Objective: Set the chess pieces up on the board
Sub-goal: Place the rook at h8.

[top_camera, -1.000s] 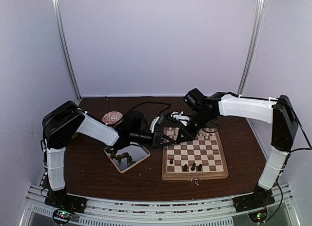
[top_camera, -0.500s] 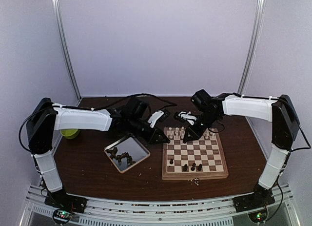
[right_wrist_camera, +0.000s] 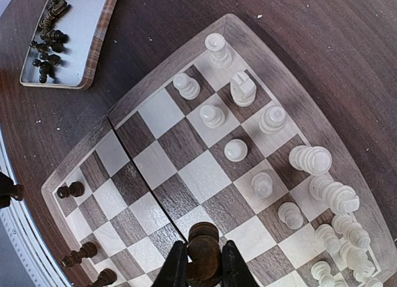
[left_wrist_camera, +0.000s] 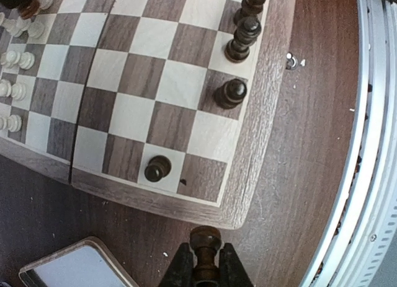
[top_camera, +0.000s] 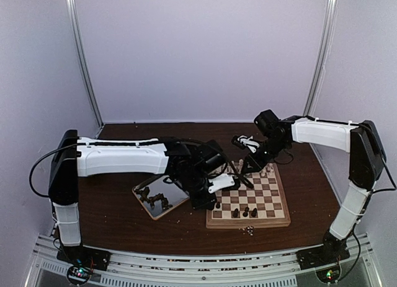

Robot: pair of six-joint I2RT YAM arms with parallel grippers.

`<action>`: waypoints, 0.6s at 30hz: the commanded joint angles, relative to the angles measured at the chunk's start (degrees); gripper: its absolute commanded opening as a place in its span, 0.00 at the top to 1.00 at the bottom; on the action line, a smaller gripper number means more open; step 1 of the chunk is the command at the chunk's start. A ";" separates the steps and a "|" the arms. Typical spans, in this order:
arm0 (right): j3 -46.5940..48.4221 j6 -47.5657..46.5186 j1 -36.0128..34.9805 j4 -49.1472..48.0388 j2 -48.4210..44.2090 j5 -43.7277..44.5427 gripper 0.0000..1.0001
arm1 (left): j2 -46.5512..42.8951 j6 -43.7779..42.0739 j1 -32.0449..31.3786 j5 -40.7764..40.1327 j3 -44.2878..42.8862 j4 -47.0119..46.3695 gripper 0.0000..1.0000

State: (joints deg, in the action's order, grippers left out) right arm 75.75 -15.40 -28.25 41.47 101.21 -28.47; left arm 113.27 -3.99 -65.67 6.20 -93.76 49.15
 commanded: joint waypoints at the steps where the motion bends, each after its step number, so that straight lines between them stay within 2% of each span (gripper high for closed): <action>1: -0.75 -1.09 0.38 -0.60 -2.83 -1.21 0.94 | 4.13 -3.57 -1.27 -3.57 -4.71 5.08 0.86; 18: -0.69 -1.52 0.83 -0.27 -2.29 -1.63 0.93 | 10.88 -6.26 -1.39 -2.33 -10.91 5.08 0.84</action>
State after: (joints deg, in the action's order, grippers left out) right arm 75.37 -16.32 -27.81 41.41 99.96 -29.30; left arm 122.54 -8.51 -67.07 3.20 -102.89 54.04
